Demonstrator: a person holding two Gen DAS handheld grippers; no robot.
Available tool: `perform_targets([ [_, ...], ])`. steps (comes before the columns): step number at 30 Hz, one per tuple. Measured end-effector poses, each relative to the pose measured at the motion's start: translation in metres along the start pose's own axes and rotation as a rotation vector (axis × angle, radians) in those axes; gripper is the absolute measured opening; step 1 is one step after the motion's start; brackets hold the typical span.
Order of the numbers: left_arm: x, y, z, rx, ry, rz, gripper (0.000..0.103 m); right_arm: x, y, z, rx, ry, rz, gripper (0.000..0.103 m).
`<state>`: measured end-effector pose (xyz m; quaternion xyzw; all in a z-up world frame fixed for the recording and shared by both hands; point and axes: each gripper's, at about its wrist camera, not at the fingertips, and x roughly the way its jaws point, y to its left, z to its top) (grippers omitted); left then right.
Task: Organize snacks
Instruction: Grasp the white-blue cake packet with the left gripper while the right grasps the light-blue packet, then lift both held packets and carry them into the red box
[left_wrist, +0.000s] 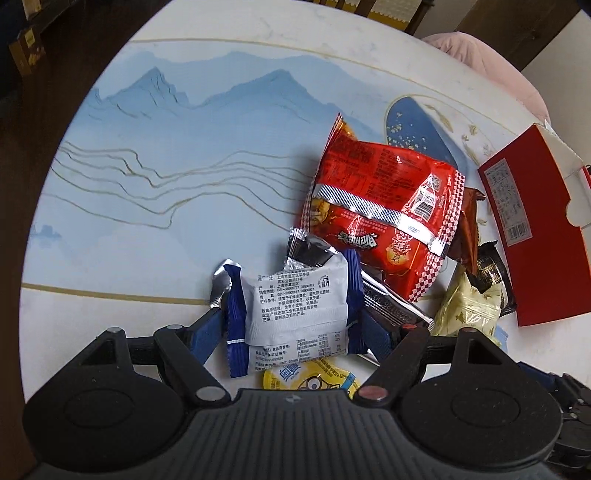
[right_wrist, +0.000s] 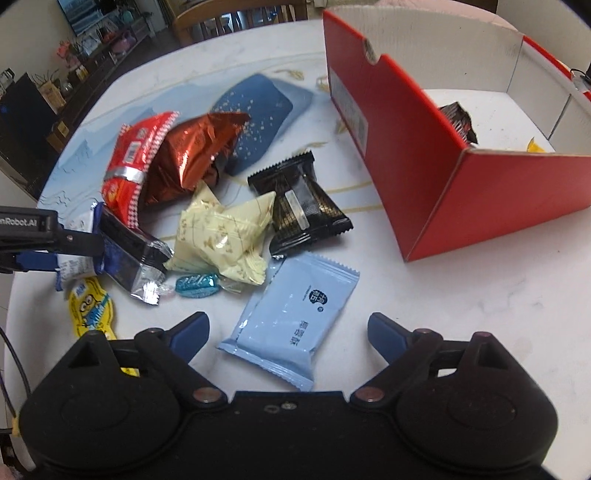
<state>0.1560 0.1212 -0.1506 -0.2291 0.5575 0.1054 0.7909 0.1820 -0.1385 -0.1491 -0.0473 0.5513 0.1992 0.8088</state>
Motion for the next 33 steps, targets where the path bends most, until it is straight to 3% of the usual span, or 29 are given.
perform_targets([
  [5,0.001,-0.001,0.000,-0.001,-0.007,0.002,0.080,0.005,0.004,0.000,-0.039,-0.003,-0.018,0.084],
  [9,0.001,-0.002,-0.002,-0.002,-0.015,0.014,0.078,0.004,0.008,-0.001,-0.066,-0.016,-0.044,0.073],
  [18,-0.006,0.006,-0.007,-0.058,-0.044,-0.014,0.061,-0.002,0.012,-0.006,-0.113,-0.043,-0.075,0.048],
  [25,-0.016,0.014,-0.012,-0.095,-0.069,-0.038,0.050,-0.010,0.004,-0.011,-0.076,-0.050,-0.069,0.047],
  [28,-0.023,0.018,-0.013,-0.118,-0.088,-0.055,0.034,-0.014,-0.001,-0.013,-0.051,-0.055,-0.060,0.047],
  [33,-0.033,0.022,-0.018,-0.146,-0.095,-0.102,0.026,-0.021,-0.005,-0.016,-0.031,-0.066,-0.052,0.047],
])
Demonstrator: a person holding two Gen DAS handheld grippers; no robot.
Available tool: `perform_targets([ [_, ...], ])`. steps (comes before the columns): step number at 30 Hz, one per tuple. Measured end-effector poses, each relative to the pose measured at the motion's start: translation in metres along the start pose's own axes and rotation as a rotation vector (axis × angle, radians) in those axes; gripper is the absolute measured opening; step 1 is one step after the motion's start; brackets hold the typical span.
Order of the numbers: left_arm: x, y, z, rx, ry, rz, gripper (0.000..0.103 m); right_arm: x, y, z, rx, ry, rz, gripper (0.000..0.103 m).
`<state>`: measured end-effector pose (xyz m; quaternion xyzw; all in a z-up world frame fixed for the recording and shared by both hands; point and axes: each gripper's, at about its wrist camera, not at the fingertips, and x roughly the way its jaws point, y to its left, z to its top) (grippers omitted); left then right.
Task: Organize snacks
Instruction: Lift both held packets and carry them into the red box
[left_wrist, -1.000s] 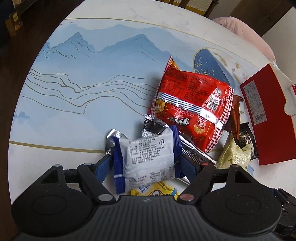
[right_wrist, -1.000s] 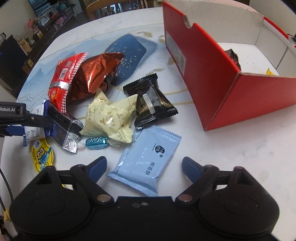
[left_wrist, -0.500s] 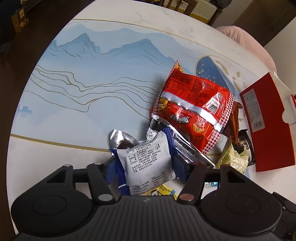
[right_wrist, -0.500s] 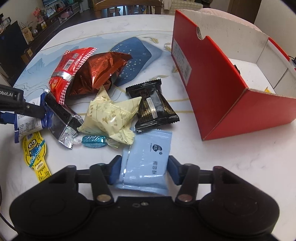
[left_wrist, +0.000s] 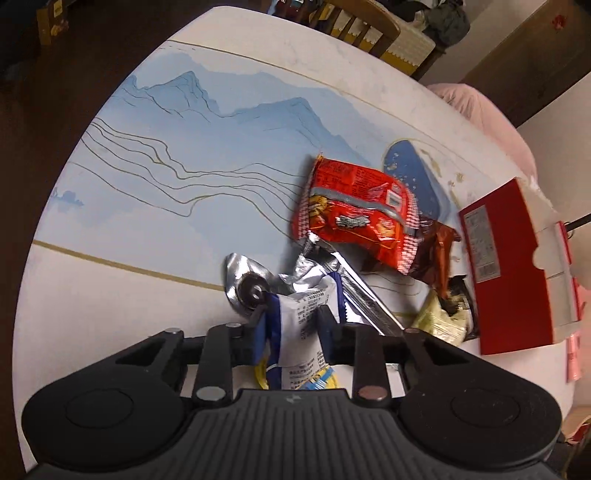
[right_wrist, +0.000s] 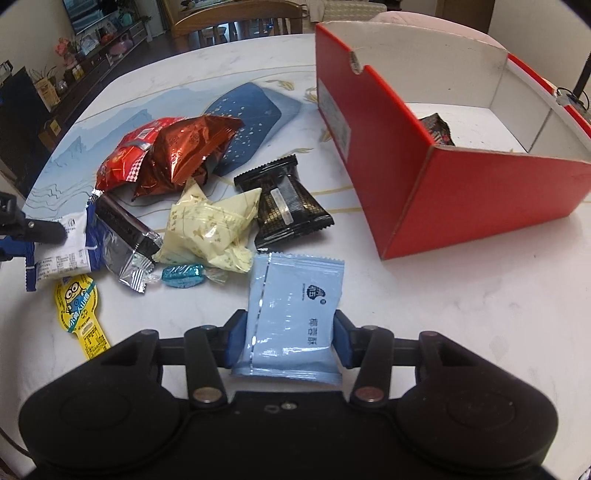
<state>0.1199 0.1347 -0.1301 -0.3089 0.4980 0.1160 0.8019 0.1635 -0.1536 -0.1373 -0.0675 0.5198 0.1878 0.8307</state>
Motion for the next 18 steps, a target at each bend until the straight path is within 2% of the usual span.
perform_targets([
  [5,-0.018,-0.008,-0.007,0.019,-0.046,-0.017,0.018,-0.011,0.000,-0.003,0.005,-0.025,0.015,0.047],
  [9,-0.028,-0.015,-0.010,0.047,-0.074,0.002,0.017,-0.026,-0.002,-0.004,0.010,-0.055,0.031,0.047],
  [18,-0.055,-0.032,-0.019,0.107,-0.111,-0.019,0.017,-0.077,-0.016,0.005,-0.015,-0.173,0.051,0.047],
])
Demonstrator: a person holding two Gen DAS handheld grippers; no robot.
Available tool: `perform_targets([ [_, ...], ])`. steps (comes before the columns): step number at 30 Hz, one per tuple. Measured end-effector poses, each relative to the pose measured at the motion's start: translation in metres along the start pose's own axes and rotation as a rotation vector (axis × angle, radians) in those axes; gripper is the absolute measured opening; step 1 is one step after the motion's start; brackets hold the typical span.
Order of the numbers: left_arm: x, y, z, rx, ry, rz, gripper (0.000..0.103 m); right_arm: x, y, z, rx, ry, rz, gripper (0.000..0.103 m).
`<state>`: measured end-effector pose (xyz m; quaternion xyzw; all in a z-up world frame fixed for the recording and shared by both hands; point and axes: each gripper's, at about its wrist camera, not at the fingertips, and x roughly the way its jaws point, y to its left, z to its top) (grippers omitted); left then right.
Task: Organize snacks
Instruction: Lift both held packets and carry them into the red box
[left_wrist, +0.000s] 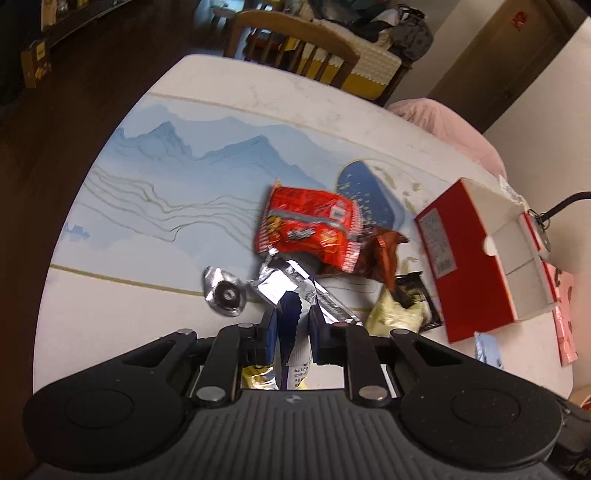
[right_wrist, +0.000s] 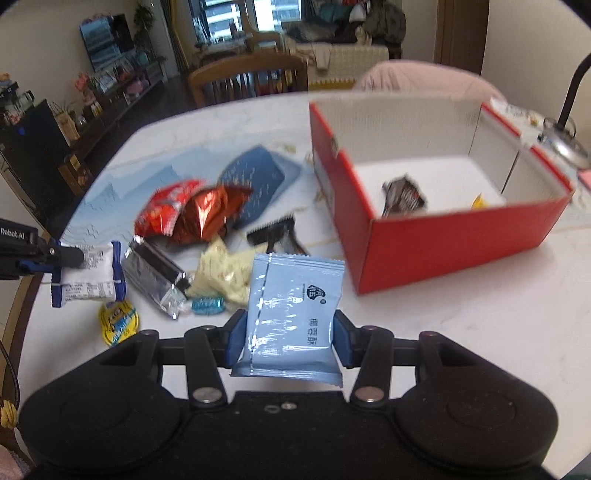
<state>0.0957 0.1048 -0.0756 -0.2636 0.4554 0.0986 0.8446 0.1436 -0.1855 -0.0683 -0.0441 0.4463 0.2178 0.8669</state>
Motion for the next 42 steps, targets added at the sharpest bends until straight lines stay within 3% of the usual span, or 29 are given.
perform_targets([
  [9,-0.029,-0.056,0.013,0.106,-0.069,-0.062,0.017,-0.034,-0.027,0.035,-0.033,-0.094,0.000,0.047],
  [17,-0.027,-0.128,0.035,0.192,-0.105,-0.096,0.017,-0.039,-0.070,0.075,-0.068,-0.144,-0.025,0.047],
  [31,0.026,-0.259,0.061,0.303,-0.079,-0.105,0.017,-0.016,-0.162,0.130,-0.102,-0.132,-0.042,0.047],
  [42,0.088,-0.332,0.079,0.356,-0.025,-0.042,0.017,0.027,-0.211,0.158,-0.117,-0.033,-0.031,0.047],
])
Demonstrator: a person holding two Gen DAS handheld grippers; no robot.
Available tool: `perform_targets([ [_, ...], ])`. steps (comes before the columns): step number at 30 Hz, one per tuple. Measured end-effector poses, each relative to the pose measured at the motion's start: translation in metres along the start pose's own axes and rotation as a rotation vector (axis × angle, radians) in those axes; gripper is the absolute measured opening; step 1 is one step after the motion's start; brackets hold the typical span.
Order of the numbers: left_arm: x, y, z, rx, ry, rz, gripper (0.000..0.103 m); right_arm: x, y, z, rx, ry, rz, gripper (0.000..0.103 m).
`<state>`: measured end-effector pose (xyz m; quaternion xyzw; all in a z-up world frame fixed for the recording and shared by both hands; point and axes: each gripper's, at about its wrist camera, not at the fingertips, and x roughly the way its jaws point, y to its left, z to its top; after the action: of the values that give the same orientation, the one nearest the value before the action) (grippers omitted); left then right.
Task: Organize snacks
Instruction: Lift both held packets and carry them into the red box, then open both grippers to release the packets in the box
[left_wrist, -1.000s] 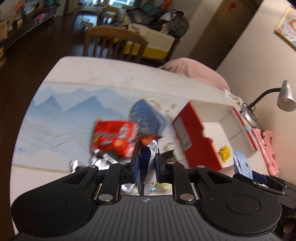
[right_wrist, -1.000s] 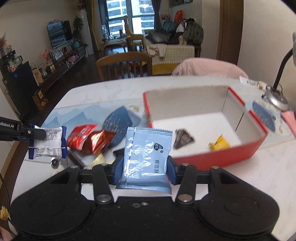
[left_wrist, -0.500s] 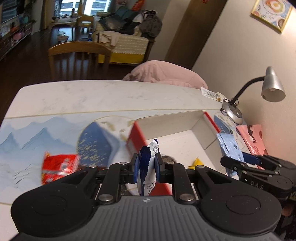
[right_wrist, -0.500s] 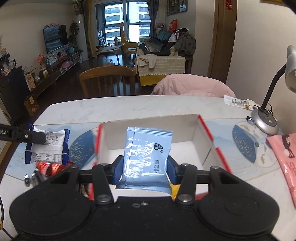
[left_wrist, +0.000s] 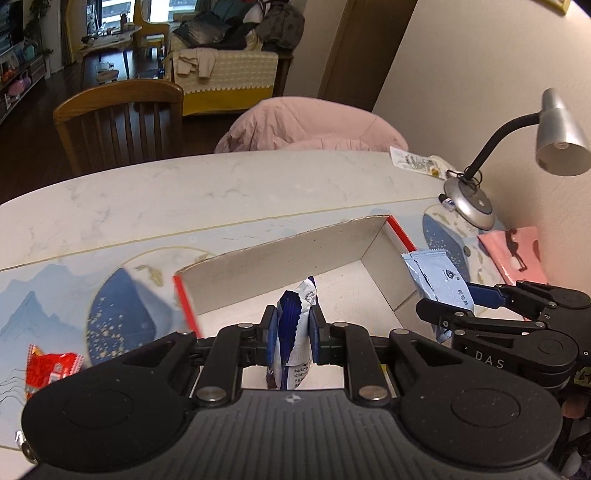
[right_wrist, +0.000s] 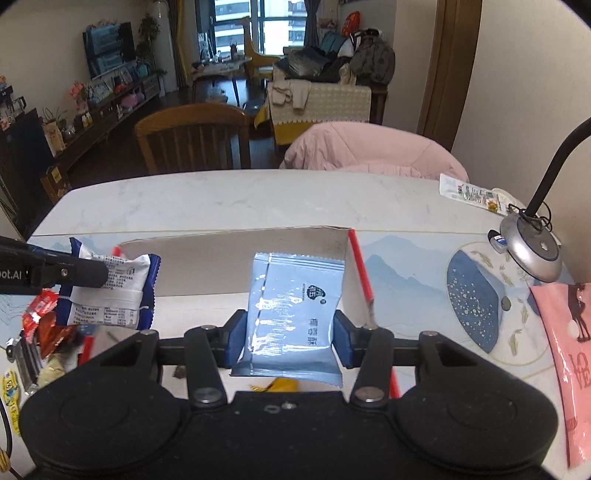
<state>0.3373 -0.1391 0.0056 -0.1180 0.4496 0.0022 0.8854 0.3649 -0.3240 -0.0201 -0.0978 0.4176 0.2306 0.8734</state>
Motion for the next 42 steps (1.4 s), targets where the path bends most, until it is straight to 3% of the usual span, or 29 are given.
perform_targets([
  [8,0.045,-0.015,0.021,0.035,0.037,0.052,0.017,0.036,-0.020,0.013,-0.025,0.080,0.064,0.047],
  [15,0.090,-0.018,0.020,0.060,0.137,0.072,0.017,0.073,-0.014,0.001,-0.052,0.200,0.135,0.047],
  [22,0.121,-0.020,0.016,0.088,0.217,0.096,0.017,0.098,-0.003,-0.010,-0.094,0.272,0.125,0.047],
  [35,0.132,-0.007,0.004,0.071,0.283,0.108,0.017,0.113,-0.006,-0.015,-0.069,0.328,0.090,0.048],
  [42,0.112,-0.001,0.000,0.054,0.250,0.079,0.017,0.096,-0.005,-0.012,-0.047,0.296,0.093,0.055],
])
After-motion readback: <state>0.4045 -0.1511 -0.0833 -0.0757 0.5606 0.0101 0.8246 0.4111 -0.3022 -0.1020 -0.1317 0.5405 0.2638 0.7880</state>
